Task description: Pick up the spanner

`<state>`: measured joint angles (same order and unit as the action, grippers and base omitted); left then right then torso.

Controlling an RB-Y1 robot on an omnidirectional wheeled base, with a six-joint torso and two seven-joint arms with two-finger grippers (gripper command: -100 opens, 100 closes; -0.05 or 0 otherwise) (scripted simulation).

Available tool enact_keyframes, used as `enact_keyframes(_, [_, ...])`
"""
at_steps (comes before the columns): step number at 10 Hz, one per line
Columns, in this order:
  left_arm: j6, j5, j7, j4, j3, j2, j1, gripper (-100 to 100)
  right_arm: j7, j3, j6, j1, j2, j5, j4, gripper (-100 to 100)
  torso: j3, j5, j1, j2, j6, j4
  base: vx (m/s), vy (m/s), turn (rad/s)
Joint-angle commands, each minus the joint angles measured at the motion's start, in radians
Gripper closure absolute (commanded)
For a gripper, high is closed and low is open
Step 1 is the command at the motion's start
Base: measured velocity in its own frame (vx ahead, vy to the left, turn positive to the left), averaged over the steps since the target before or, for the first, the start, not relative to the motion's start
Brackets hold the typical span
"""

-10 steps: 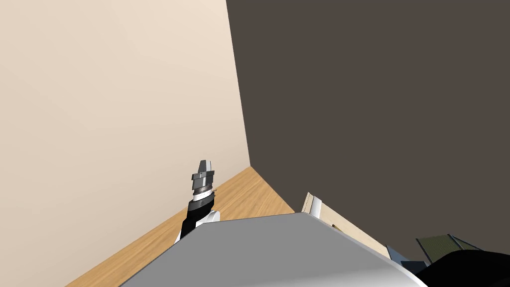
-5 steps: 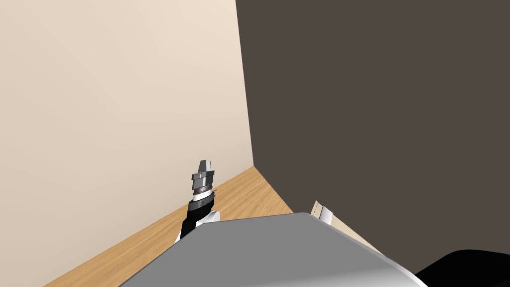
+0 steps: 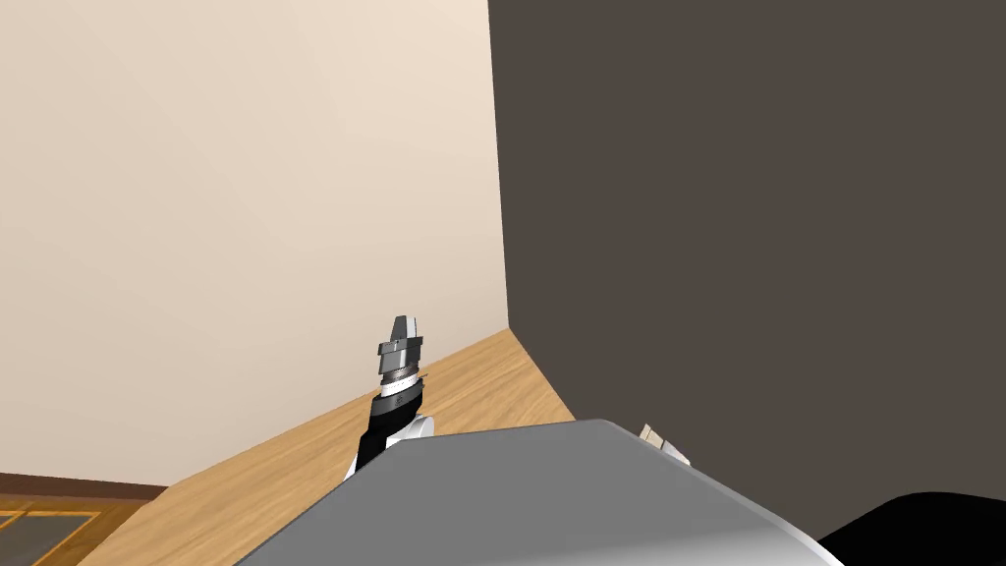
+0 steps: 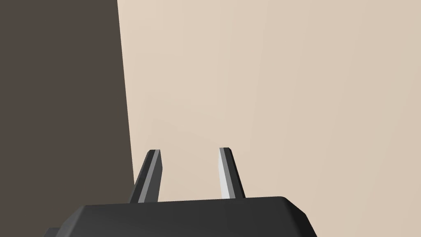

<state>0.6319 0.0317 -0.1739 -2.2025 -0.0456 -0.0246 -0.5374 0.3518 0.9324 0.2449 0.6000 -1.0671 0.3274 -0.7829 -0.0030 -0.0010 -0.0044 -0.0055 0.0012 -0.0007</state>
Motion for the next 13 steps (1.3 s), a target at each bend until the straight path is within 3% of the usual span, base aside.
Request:
enact_keyframes(1, [0.0, 0.0, 0.0, 0.0, 0.0, 0.0, 0.0, 0, 0.011, 0.034, 0.0, -0.023, 0.019, 0.0, 0.019, -100, 0.0, 0.0, 0.0, 0.0, 0.0, 0.0, 0.068, -0.072, 0.231])
enact_keyframes(5, [0.0, 0.0, 0.0, 0.0, 0.0, 0.0, 0.0, 0, 0.035, 0.086, 0.017, -0.078, 0.096, 0.001, 0.035, -100, 0.001, 0.0, 0.002, 0.002, 0.001, 0.0, 0.037, -0.056, 0.167])
enact_keyframes(6, [0.0, 0.0, 0.0, 0.0, 0.0, 0.0, 0.0, 0, 0.029, 0.08, 0.006, -0.069, 0.085, 0.001, 0.032, -100, 0.001, 0.0, 0.003, 0.002, 0.001, 0.0, -0.003, 0.001, 0.018])
enact_keyframes(7, [0.0, 0.0, 0.0, 0.0, 0.0, 0.0, 0.0, 0, 0.03, 0.081, 0.008, -0.071, 0.087, 0.001, 0.032, 0, 0.002, 0.001, 0.005, 0.004, 0.002, 0.001, 0.0, 0.0, 0.0])
enact_keyframes(8, [0.0, 0.0, 0.0, 0.0, 0.0, 0.0, 0.0, 0, 0.003, 0.089, 0.013, -0.081, 0.11, -0.009, 0.058, -100, 0.002, 0.001, 0.006, 0.004, 0.002, 0.001, -0.07, -0.003, 0.282])
enact_keyframes(13, [0.0, 0.0, 0.0, 0.0, 0.0, 0.0, 0.0, 0, -0.079, 0.112, 0.028, -0.109, 0.181, -0.042, 0.135, -100, 0.008, 0.001, 0.005, 0.015, 0.002, 0.003, -0.151, 0.006, 0.269])
